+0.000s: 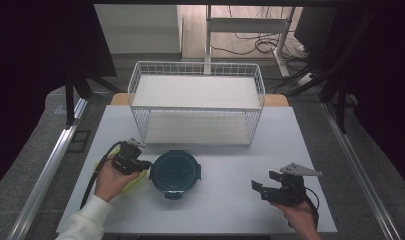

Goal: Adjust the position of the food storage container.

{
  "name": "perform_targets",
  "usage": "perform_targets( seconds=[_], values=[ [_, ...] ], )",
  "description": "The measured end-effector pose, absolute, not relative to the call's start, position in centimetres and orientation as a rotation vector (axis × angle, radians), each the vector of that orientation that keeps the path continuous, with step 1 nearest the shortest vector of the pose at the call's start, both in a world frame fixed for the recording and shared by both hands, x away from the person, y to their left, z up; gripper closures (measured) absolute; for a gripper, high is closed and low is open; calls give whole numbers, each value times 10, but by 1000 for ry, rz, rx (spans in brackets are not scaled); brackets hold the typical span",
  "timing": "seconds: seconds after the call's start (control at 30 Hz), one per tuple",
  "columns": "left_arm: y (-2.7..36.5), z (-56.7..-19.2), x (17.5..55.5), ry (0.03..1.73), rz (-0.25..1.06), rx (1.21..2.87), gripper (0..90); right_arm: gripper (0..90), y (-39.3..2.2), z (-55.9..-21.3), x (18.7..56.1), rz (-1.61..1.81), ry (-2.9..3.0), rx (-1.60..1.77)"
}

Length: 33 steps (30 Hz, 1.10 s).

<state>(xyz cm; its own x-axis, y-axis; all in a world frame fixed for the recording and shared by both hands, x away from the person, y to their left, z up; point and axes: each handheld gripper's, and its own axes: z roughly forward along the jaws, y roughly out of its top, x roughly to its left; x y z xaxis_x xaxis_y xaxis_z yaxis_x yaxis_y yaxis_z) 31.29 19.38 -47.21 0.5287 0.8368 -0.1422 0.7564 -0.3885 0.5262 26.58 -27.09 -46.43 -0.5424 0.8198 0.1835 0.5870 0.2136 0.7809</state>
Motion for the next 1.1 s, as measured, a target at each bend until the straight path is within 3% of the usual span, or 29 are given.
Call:
perform_targets(
  seconds=[1.1],
  values=[
    [186,-469,318,1261,163,2225,900,202,-271,-465,270,1226,2222,1341]
  ],
)
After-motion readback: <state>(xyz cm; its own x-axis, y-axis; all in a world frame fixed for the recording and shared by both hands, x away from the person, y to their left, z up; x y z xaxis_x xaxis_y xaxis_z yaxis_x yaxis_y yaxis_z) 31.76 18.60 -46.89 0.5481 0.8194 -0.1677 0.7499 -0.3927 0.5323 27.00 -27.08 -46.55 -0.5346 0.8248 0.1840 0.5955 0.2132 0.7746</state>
